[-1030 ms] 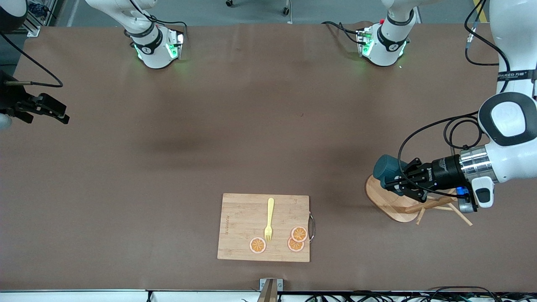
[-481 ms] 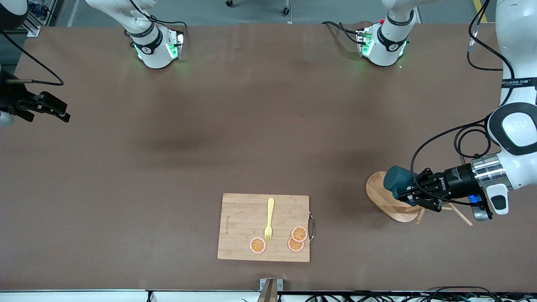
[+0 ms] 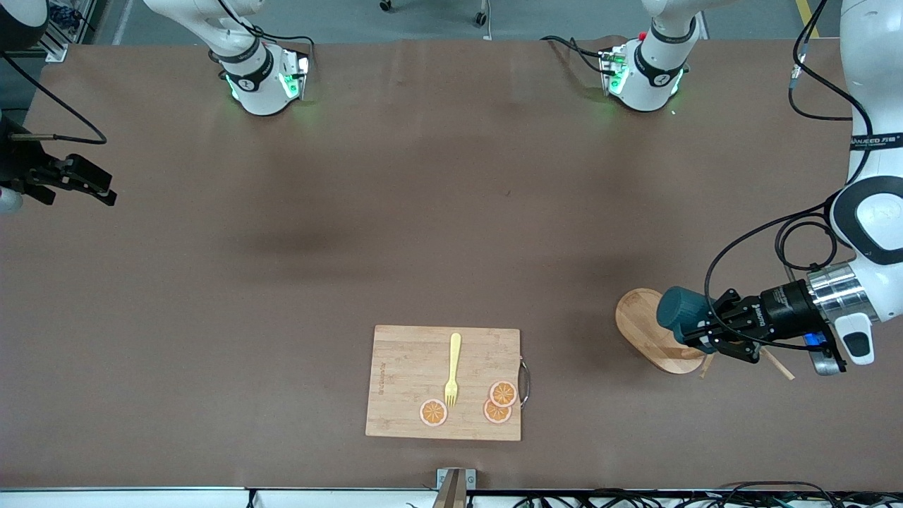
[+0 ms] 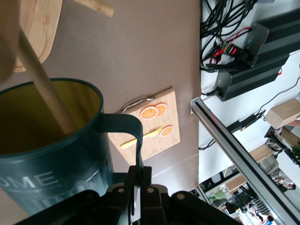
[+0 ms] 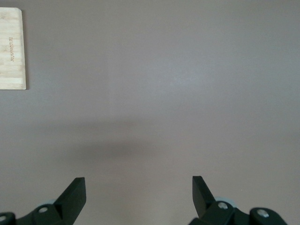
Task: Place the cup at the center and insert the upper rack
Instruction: 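Lower the mug handle onto a mug tree peg with the left gripper, then open the left gripper and pull it away from the mug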
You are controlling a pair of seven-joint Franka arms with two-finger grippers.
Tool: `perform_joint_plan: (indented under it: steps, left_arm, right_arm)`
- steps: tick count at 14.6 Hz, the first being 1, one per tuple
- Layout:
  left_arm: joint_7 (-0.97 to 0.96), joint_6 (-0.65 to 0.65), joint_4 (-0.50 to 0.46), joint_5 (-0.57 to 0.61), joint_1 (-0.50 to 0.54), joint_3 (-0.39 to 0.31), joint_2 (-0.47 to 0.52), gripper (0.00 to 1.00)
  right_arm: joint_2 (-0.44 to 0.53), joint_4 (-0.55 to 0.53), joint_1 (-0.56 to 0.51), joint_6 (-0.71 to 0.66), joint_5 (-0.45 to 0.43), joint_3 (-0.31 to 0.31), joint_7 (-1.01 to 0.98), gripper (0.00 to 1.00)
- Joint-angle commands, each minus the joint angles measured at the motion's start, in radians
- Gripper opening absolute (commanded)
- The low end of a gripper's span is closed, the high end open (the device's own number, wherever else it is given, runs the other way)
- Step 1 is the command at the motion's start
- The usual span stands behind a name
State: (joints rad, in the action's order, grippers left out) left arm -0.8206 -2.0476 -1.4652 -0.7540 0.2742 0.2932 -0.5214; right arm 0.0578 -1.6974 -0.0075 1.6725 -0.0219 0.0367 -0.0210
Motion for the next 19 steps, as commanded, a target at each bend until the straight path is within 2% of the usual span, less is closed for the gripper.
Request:
perform_joint_plan:
  steps: [1, 5, 6, 7, 8, 9, 13, 16, 19]
  left_arm:
    - [0.012, -0.003, 0.026, -0.024, 0.019, 0.004, -0.02, 0.02]
    - [0.017, -0.005, 0.025, -0.024, 0.036, 0.004, -0.02, 0.04]
    - [0.02, -0.003, 0.025, -0.024, 0.039, 0.004, -0.02, 0.13]
    - [0.031, -0.003, 0.025, -0.022, 0.04, 0.004, -0.02, 0.41]
    - [0.047, -0.003, 0.025, -0.022, 0.04, 0.004, -0.019, 0.74]
    - [0.047, -0.005, 0.026, -0.012, 0.039, 0.003, -0.011, 1.0]
    - [0.044, -0.005, 0.028, 0.025, 0.043, 0.003, 0.035, 1.0]
    - [0.044, 0.001, 0.026, 0.145, 0.043, 0.003, 0.102, 1.0]
    - [0.069, 0.013, 0.022, 0.336, 0.036, 0.014, 0.179, 1.0]
  right_arm:
    - [0.03, -0.033, 0.004, 0.013, -0.02, -0.001, -0.008, 1.0]
    - [0.03, -0.031, 0.004, 0.015, -0.02, -0.001, -0.007, 1.0]
    - [0.03, -0.031, 0.004, 0.015, -0.02, -0.001, -0.007, 1.0]
    - [0.03, -0.031, 0.004, 0.013, -0.02, -0.001, -0.007, 1.0]
    - [0.03, -0.031, 0.004, 0.013, -0.02, -0.001, -0.007, 1.0]
    - [0.03, -0.031, 0.004, 0.015, -0.021, -0.001, -0.007, 1.0]
    - [0.03, -0.031, 0.004, 0.013, -0.02, -0.001, -0.007, 1.0]
    - [0.03, -0.031, 0.004, 0.015, -0.02, -0.001, -0.007, 1.0]
    - [0.03, -0.03, 0.004, 0.015, -0.02, -0.001, -0.007, 1.0]
